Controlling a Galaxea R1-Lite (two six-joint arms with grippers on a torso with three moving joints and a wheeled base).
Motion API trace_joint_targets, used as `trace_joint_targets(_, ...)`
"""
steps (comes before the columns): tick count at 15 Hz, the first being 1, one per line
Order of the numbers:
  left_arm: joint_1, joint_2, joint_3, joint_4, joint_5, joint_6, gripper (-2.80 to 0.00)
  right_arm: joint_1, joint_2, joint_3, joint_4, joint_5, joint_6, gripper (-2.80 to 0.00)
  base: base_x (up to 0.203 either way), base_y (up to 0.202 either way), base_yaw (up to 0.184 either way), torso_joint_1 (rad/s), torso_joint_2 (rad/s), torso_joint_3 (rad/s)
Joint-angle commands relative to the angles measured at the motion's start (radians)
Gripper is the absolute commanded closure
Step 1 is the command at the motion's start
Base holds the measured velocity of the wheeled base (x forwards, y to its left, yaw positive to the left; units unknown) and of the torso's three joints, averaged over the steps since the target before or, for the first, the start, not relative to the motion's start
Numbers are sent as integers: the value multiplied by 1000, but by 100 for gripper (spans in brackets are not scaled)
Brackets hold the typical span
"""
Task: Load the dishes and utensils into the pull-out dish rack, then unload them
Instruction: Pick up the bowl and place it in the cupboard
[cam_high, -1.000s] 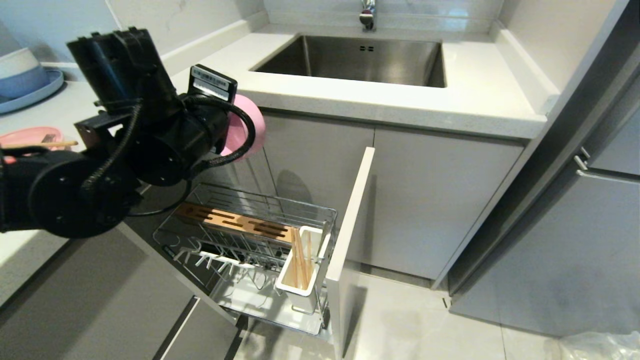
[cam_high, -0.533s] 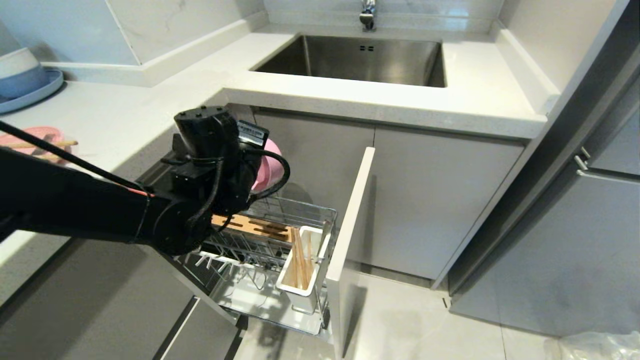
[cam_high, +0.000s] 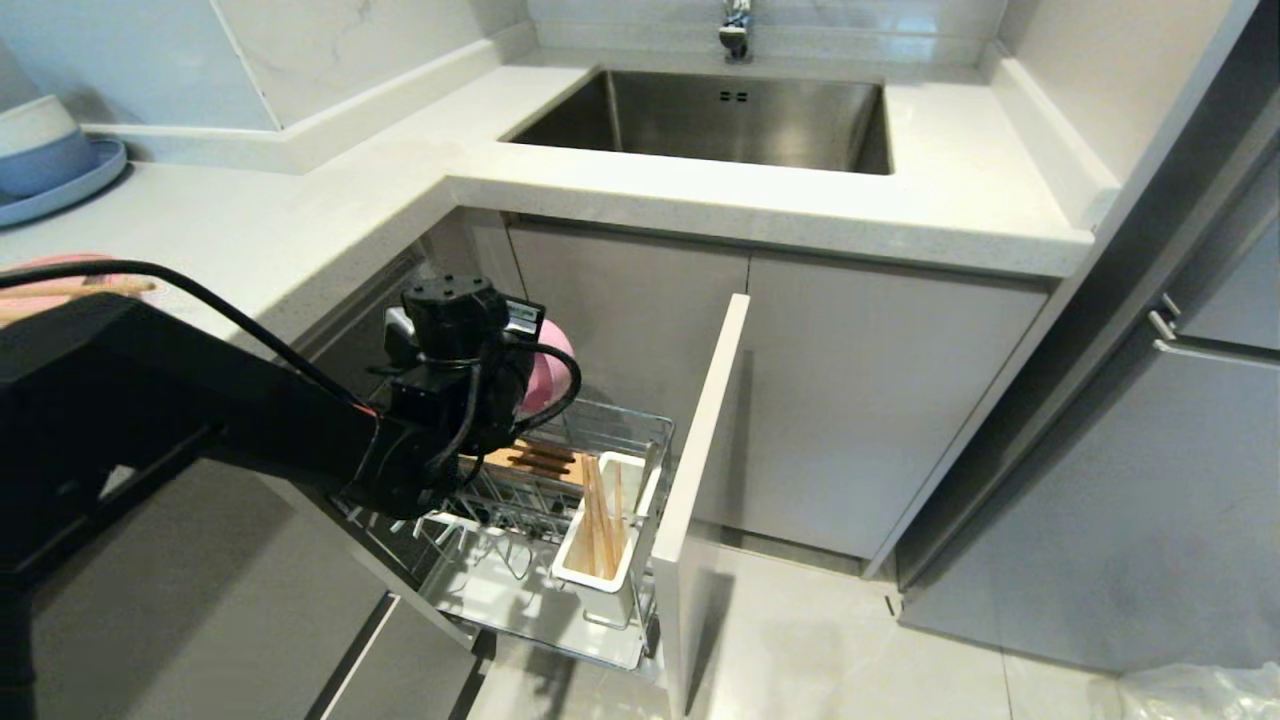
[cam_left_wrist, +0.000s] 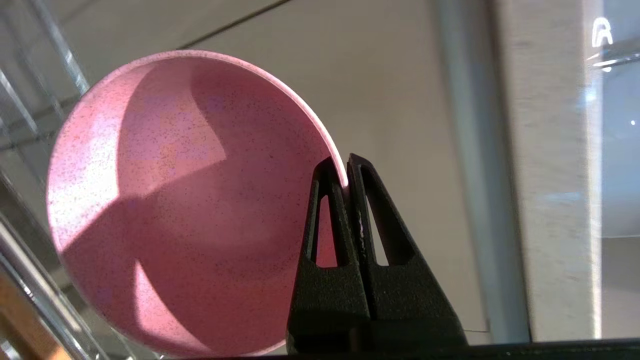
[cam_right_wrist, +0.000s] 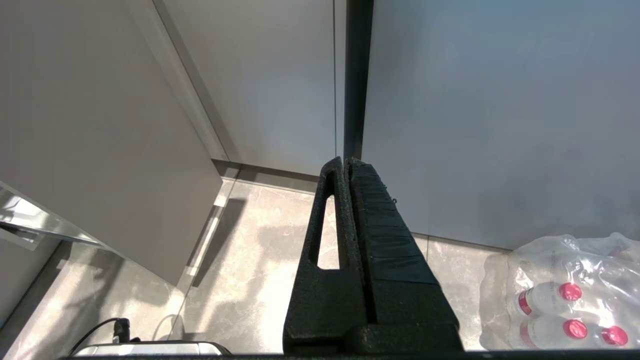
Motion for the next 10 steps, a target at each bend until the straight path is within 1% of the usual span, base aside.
trace_joint_targets(1,13,18,4,-6,-14,-20,0,0,0,2,0,0,0,0,0,0,0,0,0,0)
trace_joint_targets(3,14,30,4,-6,-18,-27,0,0,0,2,0,0,0,0,0,0,0,0,0,0)
trace_joint_targets(4,15,41,6,-4,-19,-53,0,0,0,2,0,0,0,0,0,0,0,0,0,0)
trace_joint_targets(5,15,48,8,-6,-19,-60,0,0,0,2,0,0,0,0,0,0,0,0,0,0)
trace_joint_targets(6,15,58,10,-11,-19,-62,0,0,0,2,0,0,0,0,0,0,0,0,0,0)
trace_joint_targets(8,25,70,16,-58,-23,-66,0,0,0,2,0,0,0,0,0,0,0,0,0,0)
trace_joint_targets(10,42,72,18,-69,-47,-68,0,0,0,2,0,0,0,0,0,0,0,0,0,0)
